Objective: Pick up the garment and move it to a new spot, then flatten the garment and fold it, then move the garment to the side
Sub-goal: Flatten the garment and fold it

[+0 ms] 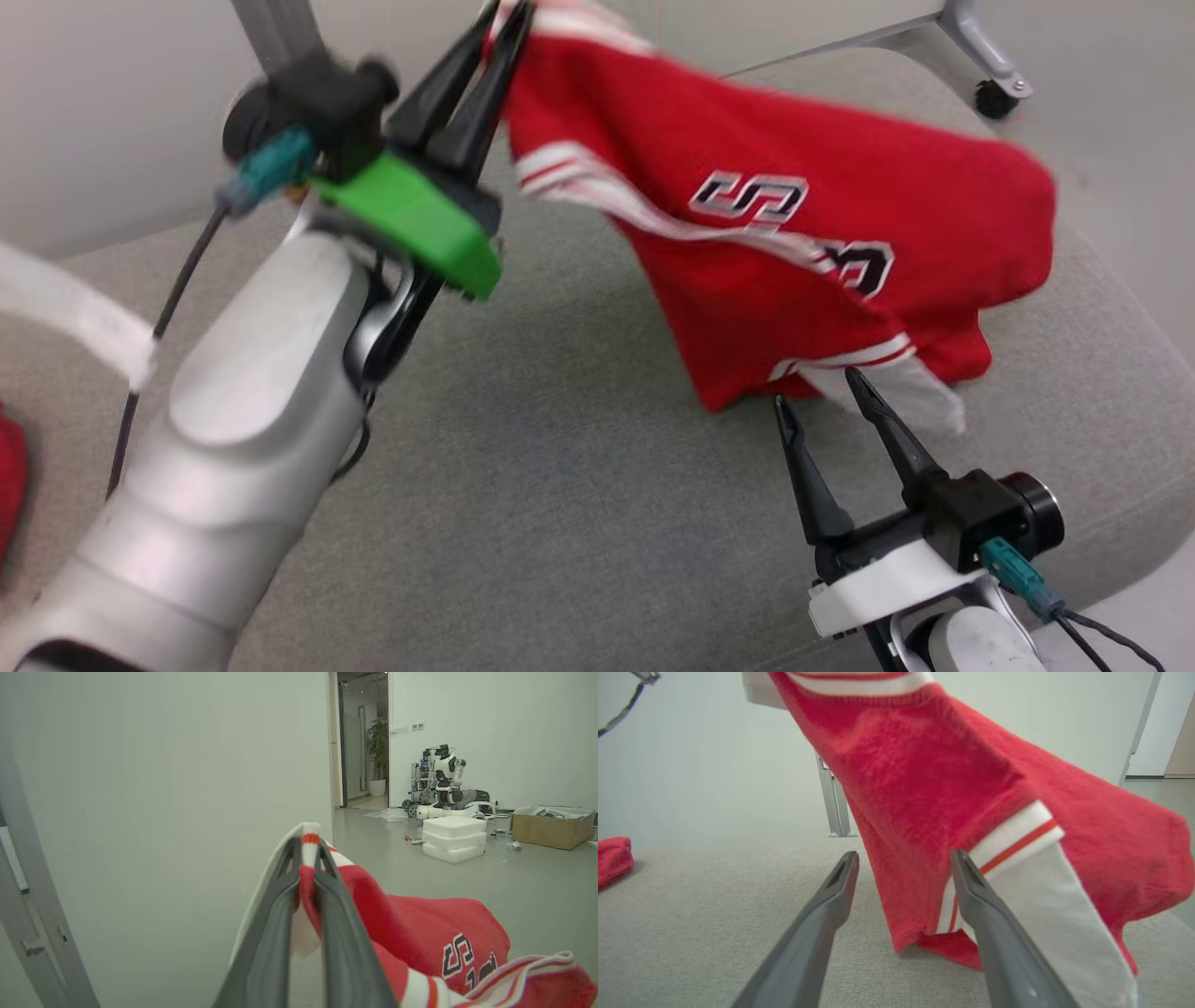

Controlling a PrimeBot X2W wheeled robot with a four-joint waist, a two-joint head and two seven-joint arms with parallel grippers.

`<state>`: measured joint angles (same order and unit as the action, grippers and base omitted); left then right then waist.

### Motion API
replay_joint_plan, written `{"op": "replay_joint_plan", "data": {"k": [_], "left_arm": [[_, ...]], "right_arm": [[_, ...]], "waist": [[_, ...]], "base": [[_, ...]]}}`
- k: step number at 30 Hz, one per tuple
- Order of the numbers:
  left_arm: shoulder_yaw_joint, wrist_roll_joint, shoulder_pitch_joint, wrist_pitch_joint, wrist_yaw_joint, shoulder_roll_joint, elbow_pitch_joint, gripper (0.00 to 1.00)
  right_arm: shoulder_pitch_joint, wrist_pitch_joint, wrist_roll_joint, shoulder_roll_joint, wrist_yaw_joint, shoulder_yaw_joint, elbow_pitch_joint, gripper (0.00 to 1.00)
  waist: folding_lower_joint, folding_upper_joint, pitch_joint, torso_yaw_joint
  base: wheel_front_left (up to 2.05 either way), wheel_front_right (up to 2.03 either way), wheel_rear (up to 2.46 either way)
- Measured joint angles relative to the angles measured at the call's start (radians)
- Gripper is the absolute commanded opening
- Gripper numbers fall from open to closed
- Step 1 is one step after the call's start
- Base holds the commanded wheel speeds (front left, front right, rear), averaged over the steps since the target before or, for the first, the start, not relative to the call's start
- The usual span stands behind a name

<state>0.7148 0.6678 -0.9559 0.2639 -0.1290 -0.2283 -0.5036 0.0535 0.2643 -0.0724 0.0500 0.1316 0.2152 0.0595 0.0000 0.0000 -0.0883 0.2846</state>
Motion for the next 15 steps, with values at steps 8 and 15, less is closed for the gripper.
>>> {"op": "replay_joint_plan", "data": {"k": [8, 15], "left_arm": [[-0.115, -0.013, 0.277, 0.0, 0.0, -0.088, -0.037, 0.0], [-0.088, -0.041, 0.279, 0.0, 0.0, -0.139, -0.169, 0.0]], "right_arm": [[-0.008, 0.0, 0.027, 0.0, 0.0, -0.019, 0.016, 1.0], [0.055, 0.0, 0.012, -0.001, 0.0, 0.016, 0.011, 1.0]], "waist": [[0.0, -0.0001, -0.029, -0.089], [0.0001, -0.0001, -0.073, -0.126]], "base": [[0.0, 0.0, 0.0], [0.0, 0.0, 0.0]]}}
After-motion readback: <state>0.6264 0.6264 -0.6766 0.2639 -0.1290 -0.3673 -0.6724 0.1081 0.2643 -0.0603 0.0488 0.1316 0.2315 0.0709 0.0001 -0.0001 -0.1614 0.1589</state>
